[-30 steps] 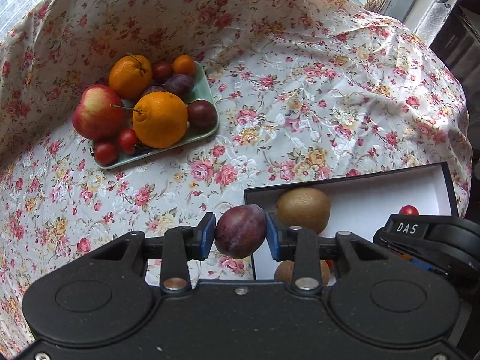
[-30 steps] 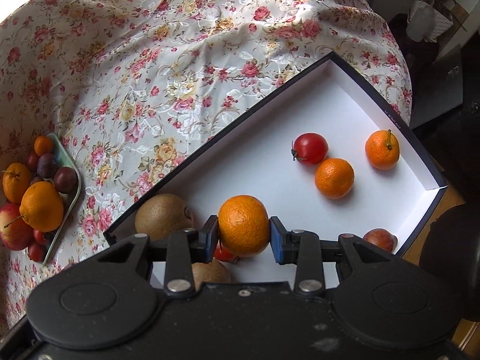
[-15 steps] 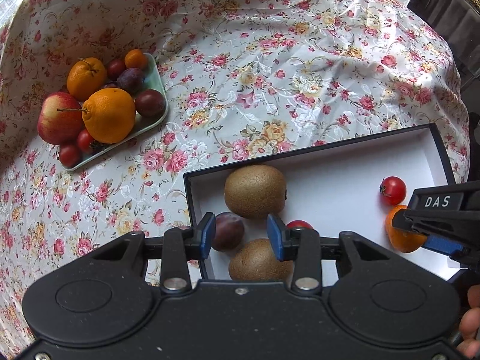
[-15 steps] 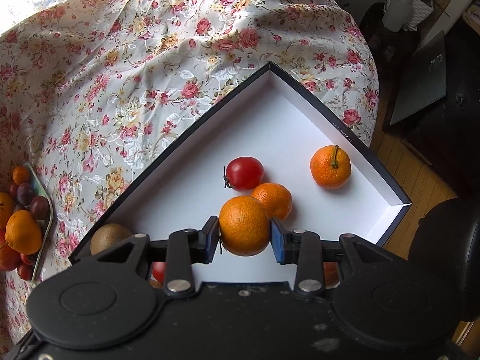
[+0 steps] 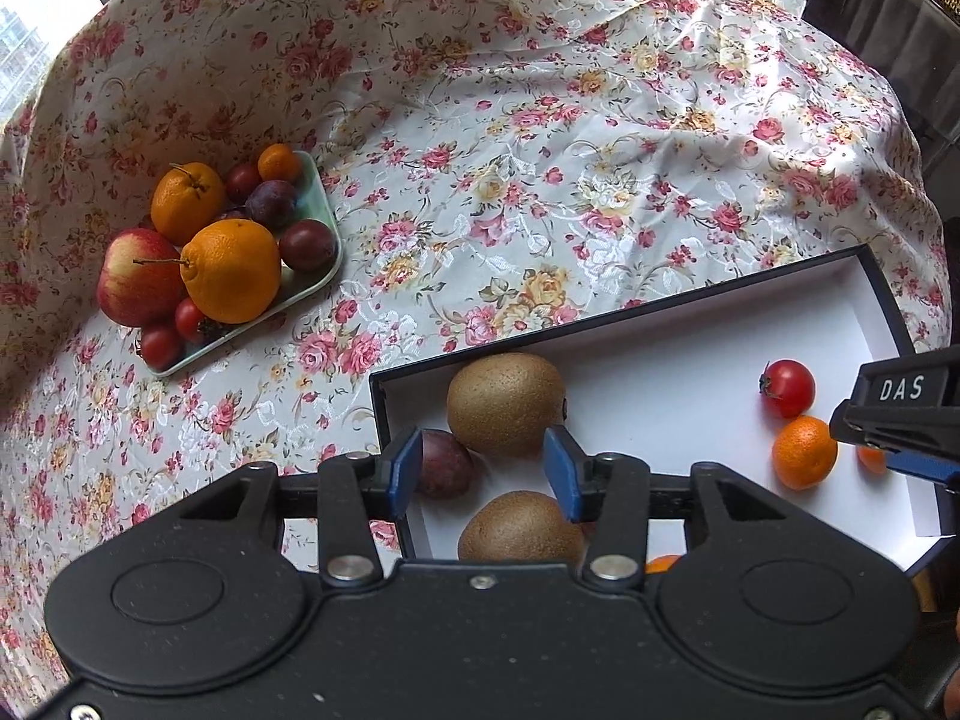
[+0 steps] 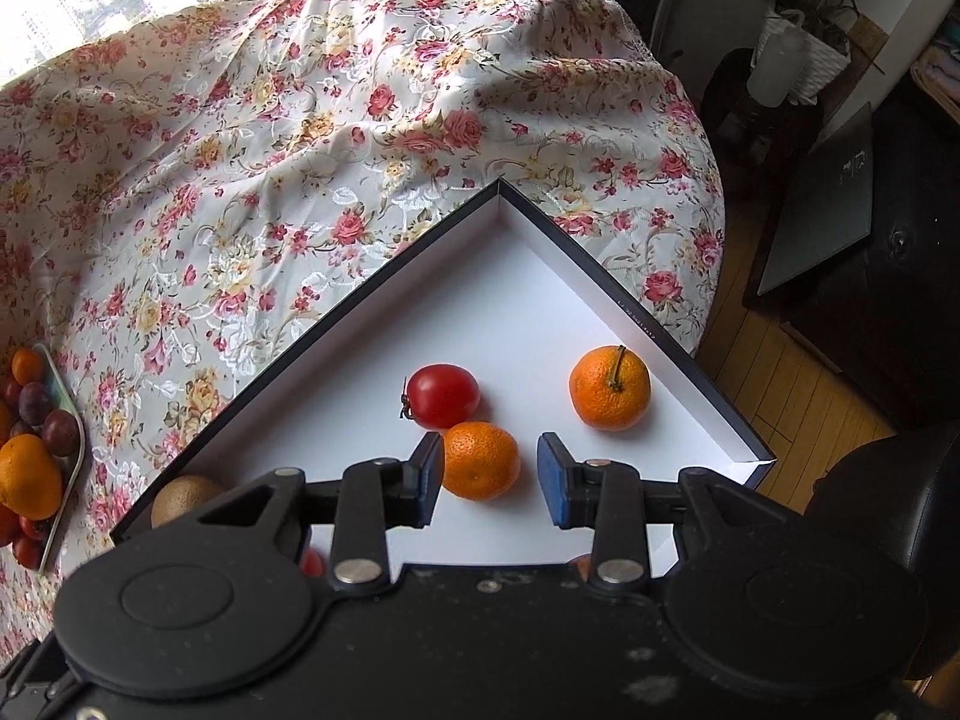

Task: Organize fruits
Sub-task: 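Open both grippers to drop the plum and mandarin into the box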

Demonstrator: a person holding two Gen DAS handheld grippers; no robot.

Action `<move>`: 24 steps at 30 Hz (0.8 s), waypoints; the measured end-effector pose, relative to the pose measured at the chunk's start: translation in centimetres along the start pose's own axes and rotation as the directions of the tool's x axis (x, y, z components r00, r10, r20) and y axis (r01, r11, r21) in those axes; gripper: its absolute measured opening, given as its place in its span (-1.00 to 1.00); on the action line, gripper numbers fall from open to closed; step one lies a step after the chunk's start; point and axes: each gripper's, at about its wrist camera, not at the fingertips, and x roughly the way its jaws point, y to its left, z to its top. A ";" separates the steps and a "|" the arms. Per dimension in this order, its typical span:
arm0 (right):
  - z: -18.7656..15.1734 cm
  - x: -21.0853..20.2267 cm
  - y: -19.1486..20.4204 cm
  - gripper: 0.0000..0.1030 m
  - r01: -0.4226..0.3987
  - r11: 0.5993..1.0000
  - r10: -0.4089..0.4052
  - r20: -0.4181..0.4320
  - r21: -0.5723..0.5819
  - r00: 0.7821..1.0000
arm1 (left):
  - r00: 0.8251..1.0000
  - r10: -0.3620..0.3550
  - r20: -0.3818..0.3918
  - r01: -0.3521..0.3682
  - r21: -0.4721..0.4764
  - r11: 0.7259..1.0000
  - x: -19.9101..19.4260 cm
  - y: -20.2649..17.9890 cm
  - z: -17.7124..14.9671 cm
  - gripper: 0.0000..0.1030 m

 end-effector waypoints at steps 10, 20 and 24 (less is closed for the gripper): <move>-0.3 -1.0 -0.3 -0.28 -0.010 0.999 0.012 0.044 -0.048 0.999 | 0.998 0.031 0.054 -0.029 -0.030 0.999 -2.6 0.7 -2.8 0.05; -4.5 -3.9 -1.9 -0.29 -0.024 0.986 0.049 0.154 -0.163 0.987 | 0.996 0.035 0.080 -0.031 -0.049 0.998 -4.8 1.2 -7.3 0.07; -6.8 -4.4 -2.5 -0.29 -0.032 0.972 0.065 0.136 -0.232 0.989 | 0.996 0.020 0.088 -0.014 -0.070 0.997 -5.6 1.4 -9.1 0.19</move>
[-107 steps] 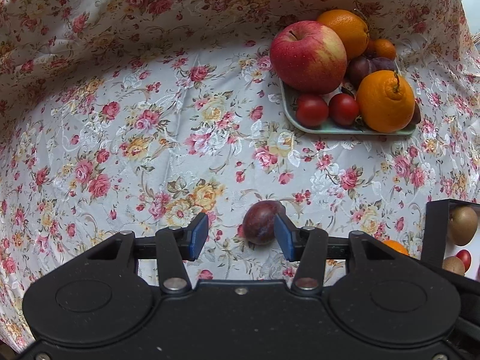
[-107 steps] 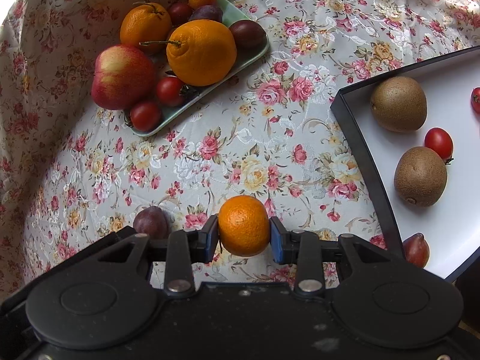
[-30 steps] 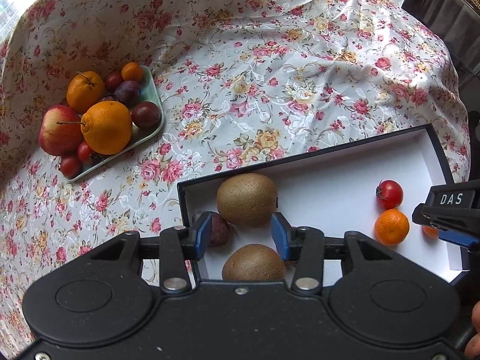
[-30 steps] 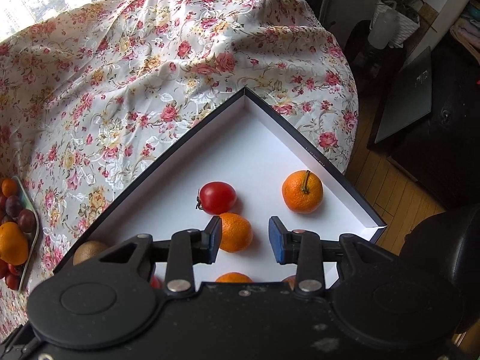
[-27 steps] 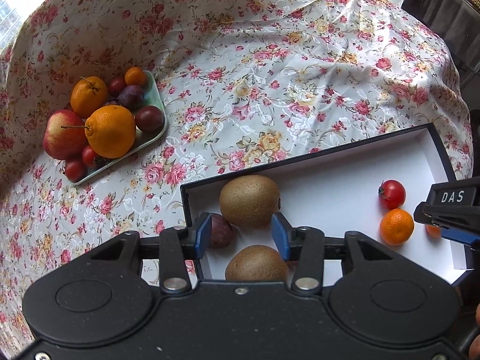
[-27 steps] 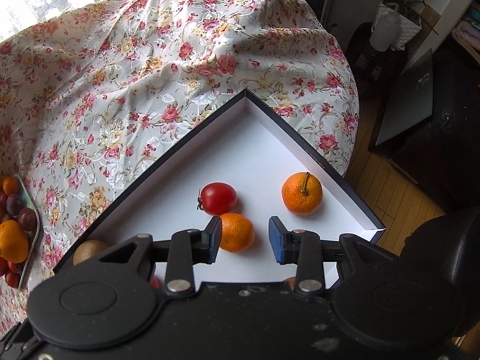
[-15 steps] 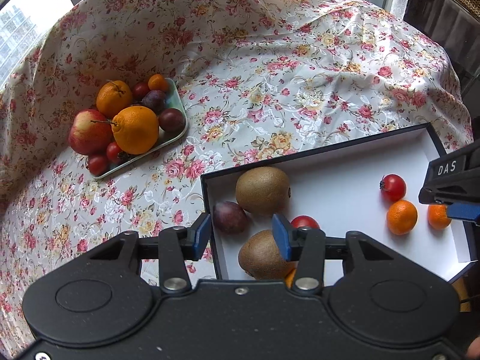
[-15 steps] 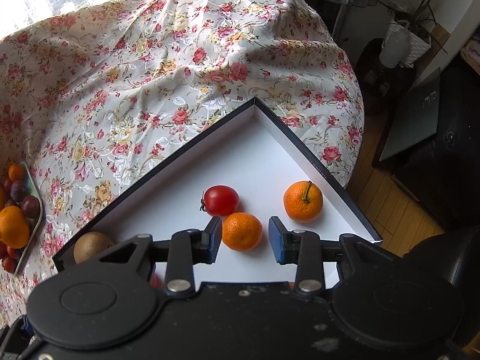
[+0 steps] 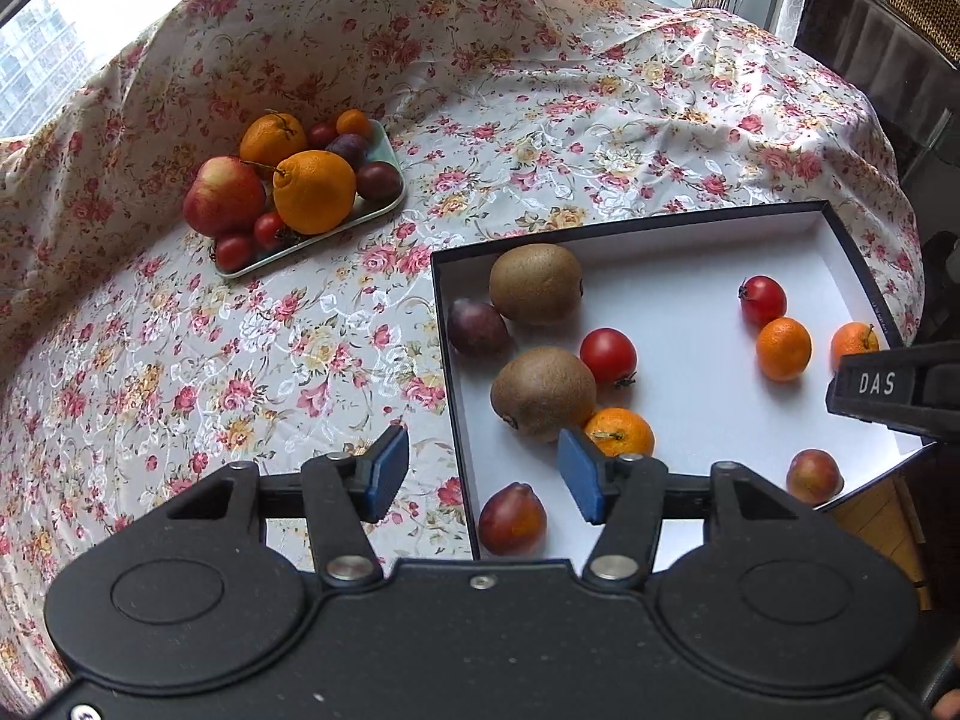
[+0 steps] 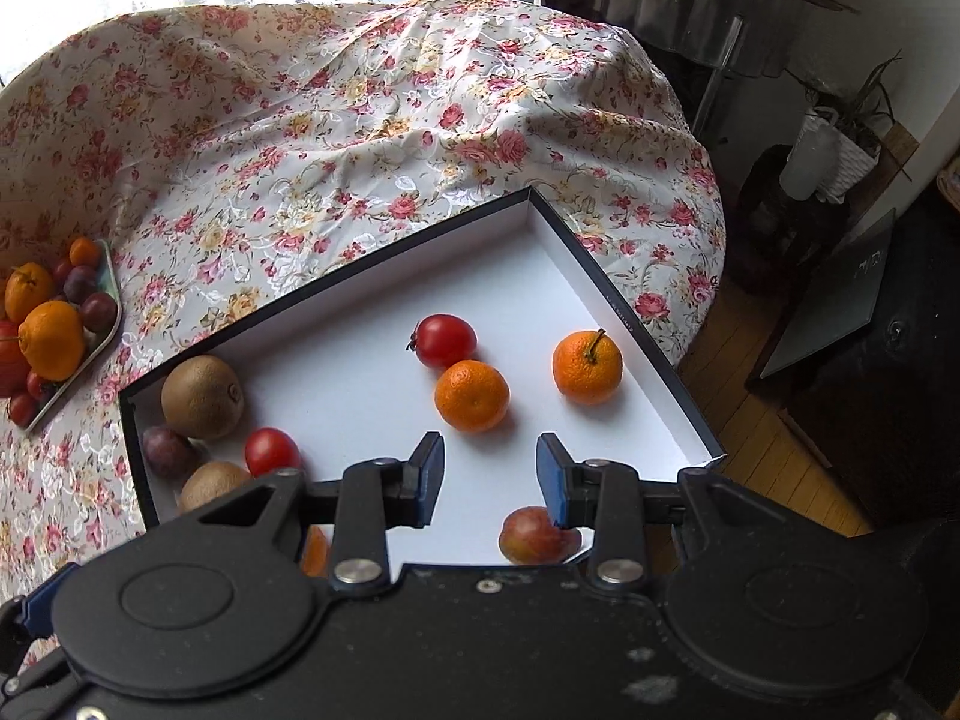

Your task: Organize fruits

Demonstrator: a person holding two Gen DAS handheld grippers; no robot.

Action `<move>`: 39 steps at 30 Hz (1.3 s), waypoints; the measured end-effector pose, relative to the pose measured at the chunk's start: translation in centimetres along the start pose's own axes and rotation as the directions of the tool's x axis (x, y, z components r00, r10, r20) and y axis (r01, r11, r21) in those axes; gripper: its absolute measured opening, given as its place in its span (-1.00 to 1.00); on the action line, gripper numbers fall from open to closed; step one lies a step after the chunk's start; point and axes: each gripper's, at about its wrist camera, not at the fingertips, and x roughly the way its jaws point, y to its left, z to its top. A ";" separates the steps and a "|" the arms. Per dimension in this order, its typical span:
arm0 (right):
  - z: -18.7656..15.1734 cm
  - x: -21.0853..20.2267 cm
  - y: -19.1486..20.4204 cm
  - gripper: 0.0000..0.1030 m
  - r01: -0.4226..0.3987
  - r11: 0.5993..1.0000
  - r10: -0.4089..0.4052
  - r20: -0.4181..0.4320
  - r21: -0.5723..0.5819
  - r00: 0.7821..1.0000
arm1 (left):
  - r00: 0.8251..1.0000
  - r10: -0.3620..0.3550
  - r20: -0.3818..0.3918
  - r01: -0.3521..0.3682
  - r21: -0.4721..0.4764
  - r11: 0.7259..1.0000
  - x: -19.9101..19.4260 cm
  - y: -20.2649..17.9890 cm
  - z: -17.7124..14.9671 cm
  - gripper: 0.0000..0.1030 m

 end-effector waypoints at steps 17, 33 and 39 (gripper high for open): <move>-6.4 -3.9 -4.9 -0.26 -0.358 0.914 0.351 0.075 0.188 0.934 | 0.999 0.006 0.040 -0.005 -0.023 1.000 -1.4 1.2 -4.2 0.20; -7.2 -4.0 -3.3 -0.25 -0.238 0.970 0.230 0.116 0.058 0.966 | 0.999 -0.018 0.050 0.020 -0.051 0.998 -1.0 1.6 -4.3 0.19; -7.8 -4.2 -1.7 -0.25 -0.178 0.981 0.188 0.143 -0.076 0.972 | 0.998 -0.036 0.054 0.039 -0.068 0.997 -0.9 1.8 -3.9 0.19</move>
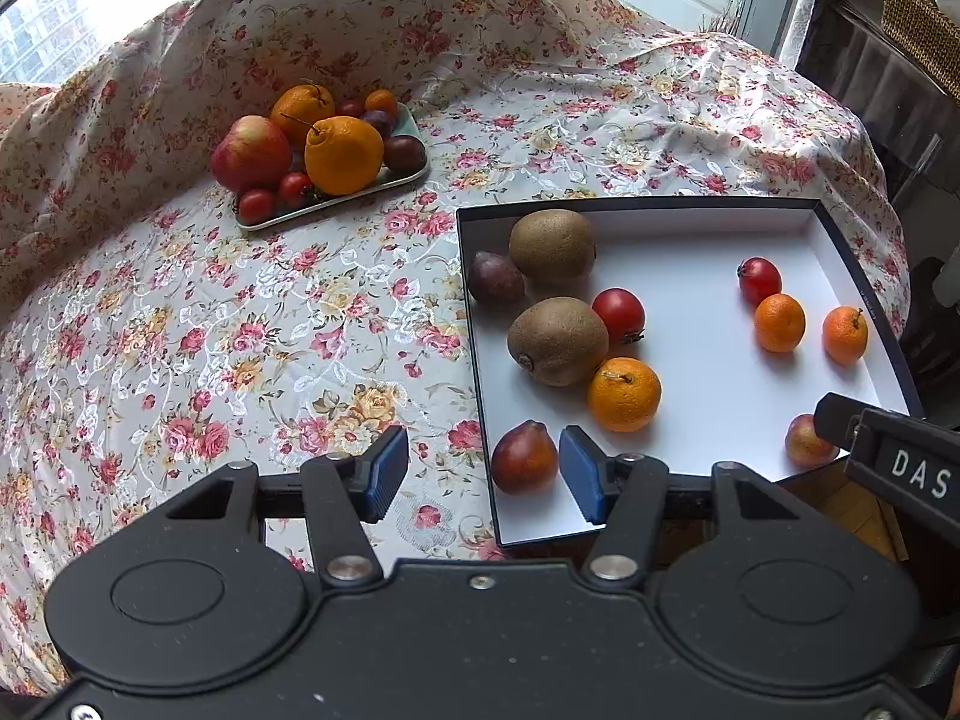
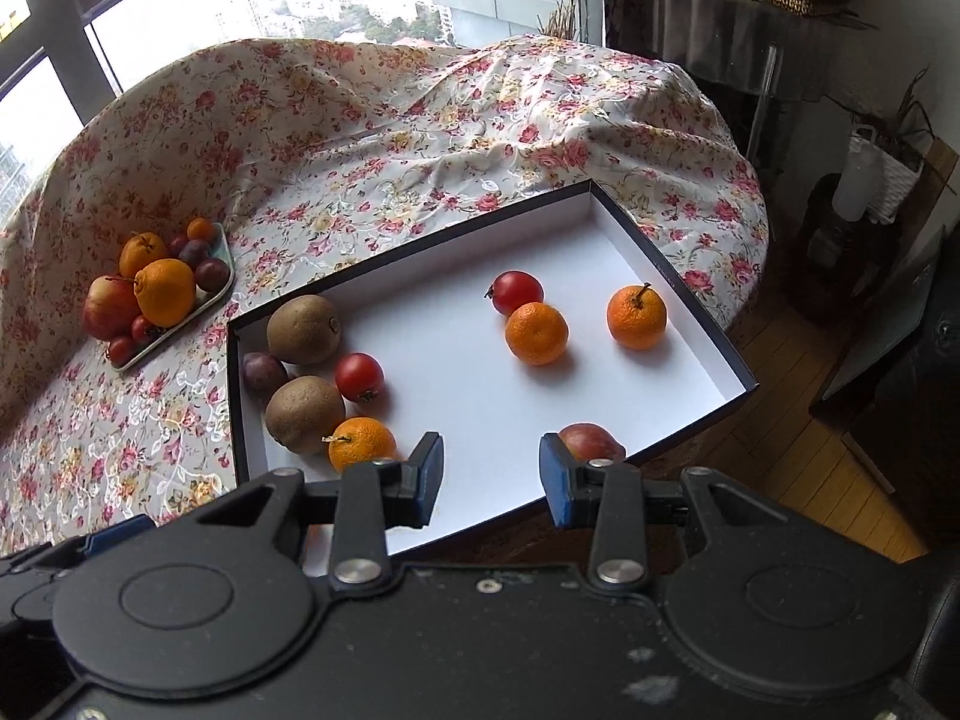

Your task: Organize fruits

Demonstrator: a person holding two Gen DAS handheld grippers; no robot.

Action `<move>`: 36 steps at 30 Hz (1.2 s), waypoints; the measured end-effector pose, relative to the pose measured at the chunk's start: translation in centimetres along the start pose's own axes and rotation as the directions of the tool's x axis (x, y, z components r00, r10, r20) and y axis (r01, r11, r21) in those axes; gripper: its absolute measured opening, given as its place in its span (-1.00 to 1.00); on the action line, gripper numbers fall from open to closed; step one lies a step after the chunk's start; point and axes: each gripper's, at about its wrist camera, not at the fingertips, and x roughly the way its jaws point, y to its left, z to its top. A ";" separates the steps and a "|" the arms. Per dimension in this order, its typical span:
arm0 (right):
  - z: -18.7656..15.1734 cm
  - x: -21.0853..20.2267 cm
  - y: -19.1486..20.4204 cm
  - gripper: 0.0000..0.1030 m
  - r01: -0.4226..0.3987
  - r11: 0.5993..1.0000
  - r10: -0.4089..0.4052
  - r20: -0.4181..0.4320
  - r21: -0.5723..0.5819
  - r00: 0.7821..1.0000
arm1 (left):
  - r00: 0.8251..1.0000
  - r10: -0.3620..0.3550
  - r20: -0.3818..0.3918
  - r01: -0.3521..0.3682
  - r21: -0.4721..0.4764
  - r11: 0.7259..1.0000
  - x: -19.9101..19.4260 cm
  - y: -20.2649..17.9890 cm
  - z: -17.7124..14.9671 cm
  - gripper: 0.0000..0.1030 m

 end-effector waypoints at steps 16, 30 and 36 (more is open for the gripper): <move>-1.6 1.5 1.6 -0.27 0.054 0.989 -0.059 -0.029 -0.140 0.998 | 0.999 0.032 -0.001 -0.032 0.023 0.999 0.9 -0.6 -0.2 0.19; -1.6 1.5 1.7 -0.27 0.050 0.990 -0.055 -0.031 -0.135 0.998 | 0.999 0.033 0.000 -0.033 0.029 0.999 0.9 -0.9 -0.3 0.19; -1.6 1.6 1.6 -0.27 0.051 0.990 -0.056 -0.033 -0.128 0.998 | 1.000 0.029 0.000 -0.029 0.028 0.999 0.9 -0.9 -0.3 0.19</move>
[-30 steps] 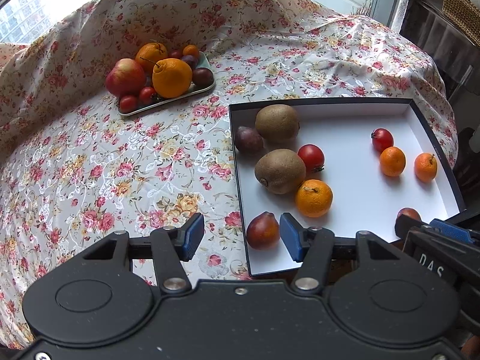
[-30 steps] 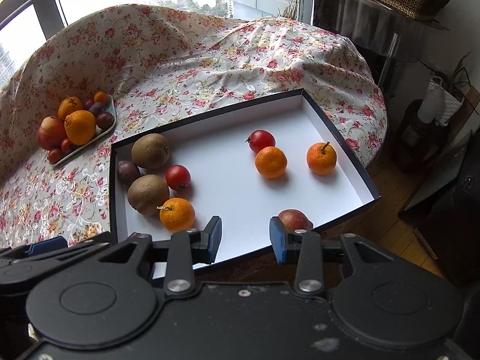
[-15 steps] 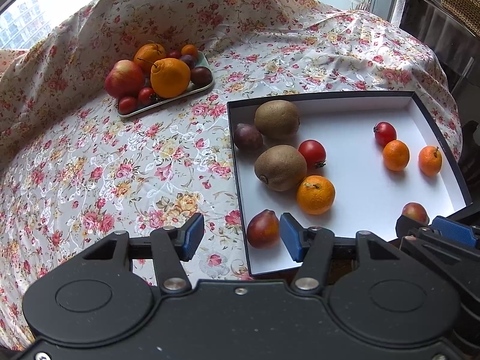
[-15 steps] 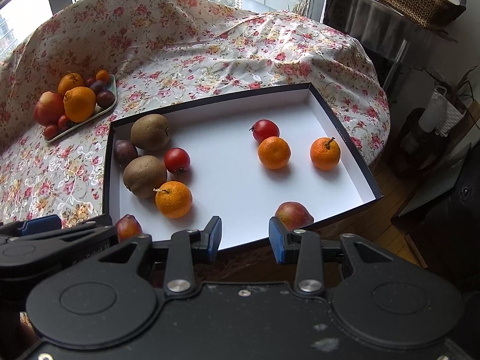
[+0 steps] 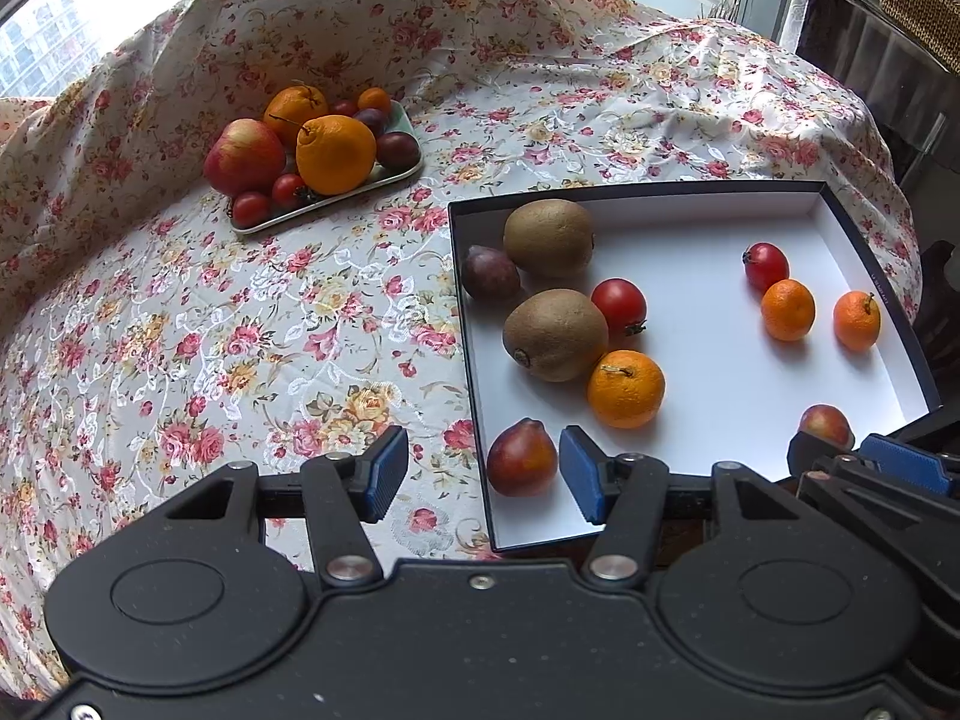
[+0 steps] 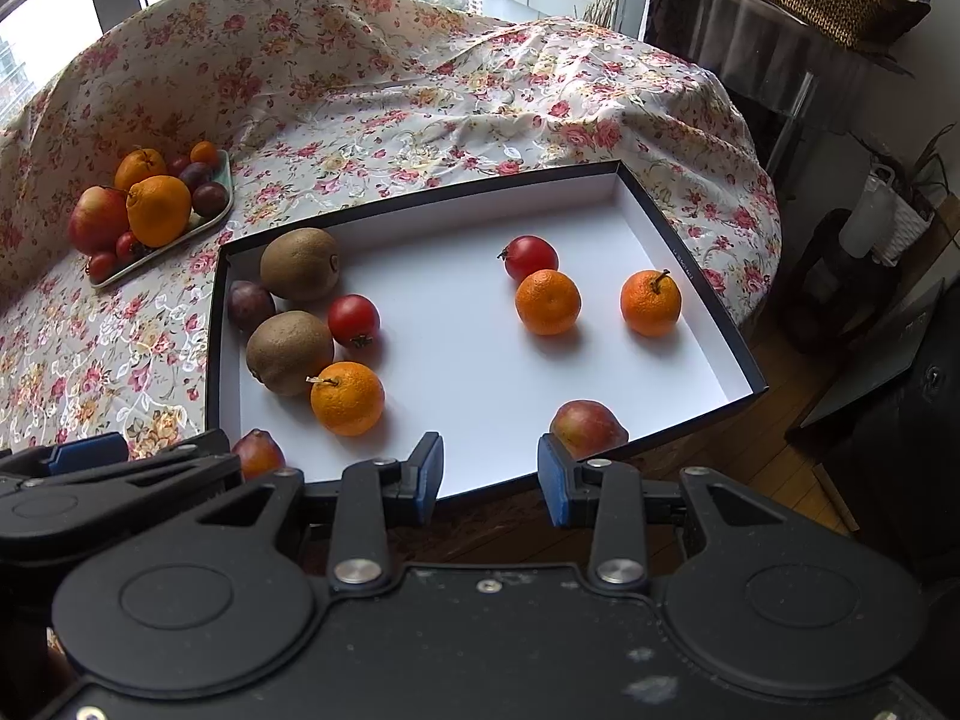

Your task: Organize fruits

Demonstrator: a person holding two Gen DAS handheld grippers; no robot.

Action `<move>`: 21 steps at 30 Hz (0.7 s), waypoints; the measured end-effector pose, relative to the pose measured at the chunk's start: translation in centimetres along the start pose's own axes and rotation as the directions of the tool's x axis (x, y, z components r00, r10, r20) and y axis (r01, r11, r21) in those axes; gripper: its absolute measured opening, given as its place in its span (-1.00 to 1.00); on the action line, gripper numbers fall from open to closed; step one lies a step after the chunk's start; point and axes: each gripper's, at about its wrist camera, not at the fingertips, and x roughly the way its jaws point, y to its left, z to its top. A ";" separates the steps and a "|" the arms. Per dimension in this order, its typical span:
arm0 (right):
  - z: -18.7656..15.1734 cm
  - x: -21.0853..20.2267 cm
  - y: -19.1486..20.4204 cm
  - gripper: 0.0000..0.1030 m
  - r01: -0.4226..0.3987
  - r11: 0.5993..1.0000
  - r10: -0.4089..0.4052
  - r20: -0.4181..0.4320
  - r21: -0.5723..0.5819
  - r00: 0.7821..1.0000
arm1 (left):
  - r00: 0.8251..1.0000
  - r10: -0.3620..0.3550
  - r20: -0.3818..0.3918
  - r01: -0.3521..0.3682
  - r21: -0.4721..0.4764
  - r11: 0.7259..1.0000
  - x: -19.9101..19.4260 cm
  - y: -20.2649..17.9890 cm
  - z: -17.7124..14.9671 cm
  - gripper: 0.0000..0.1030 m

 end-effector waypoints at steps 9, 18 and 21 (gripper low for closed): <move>0.0 0.0 0.1 -0.27 0.003 1.000 -0.003 -0.001 0.001 1.000 | 1.000 -0.003 0.000 0.003 -0.002 1.000 -0.1 0.0 0.1 0.19; 0.0 0.0 0.0 -0.27 0.003 1.000 -0.003 -0.001 0.002 1.000 | 1.000 -0.006 0.000 0.006 -0.004 1.000 -0.2 0.0 0.1 0.19; 0.0 0.0 0.0 -0.27 0.003 1.000 -0.003 -0.001 0.001 1.000 | 1.000 -0.008 -0.001 0.008 -0.004 1.000 -0.2 0.0 0.1 0.19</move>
